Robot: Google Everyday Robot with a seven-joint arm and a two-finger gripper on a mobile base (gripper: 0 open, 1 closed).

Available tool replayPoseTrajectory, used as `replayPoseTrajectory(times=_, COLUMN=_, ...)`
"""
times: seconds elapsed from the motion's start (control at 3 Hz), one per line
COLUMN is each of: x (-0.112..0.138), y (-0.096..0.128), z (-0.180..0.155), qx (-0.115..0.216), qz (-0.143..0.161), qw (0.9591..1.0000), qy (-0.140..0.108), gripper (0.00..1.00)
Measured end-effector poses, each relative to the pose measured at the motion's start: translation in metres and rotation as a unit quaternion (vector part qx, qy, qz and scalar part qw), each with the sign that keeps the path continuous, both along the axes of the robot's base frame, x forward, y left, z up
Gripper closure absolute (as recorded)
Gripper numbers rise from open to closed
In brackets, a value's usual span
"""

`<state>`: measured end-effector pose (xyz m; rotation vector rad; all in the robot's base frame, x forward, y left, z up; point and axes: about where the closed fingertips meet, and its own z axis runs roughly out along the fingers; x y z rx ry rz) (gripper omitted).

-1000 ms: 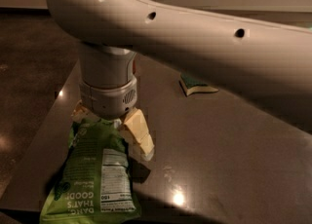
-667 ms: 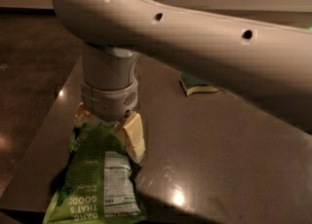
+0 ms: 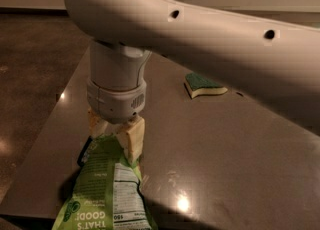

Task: Move green rice chip bag near sponge

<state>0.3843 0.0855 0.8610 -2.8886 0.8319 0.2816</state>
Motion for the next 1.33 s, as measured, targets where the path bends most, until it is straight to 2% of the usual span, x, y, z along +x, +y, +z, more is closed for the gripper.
replayPoseTrajectory(times=0.33, x=0.008, y=-0.005, z=0.008, qx=0.008, qz=-0.023, qw=0.9997, qy=0.001, gripper=0.88)
replayPoseTrajectory(times=0.67, x=0.021, y=-0.012, z=0.019, qx=0.021, qz=-0.056, qw=0.9982, qy=0.005, gripper=1.00)
replayPoseTrajectory(times=1.0, x=0.043, y=-0.027, z=0.031, qx=0.039, qz=-0.100, qw=0.9942, qy=0.008, gripper=1.00)
replayPoseTrajectory(times=1.33, x=0.072, y=-0.053, z=0.042, qx=0.065, qz=-0.162, qw=0.9846, qy=0.011, gripper=1.00)
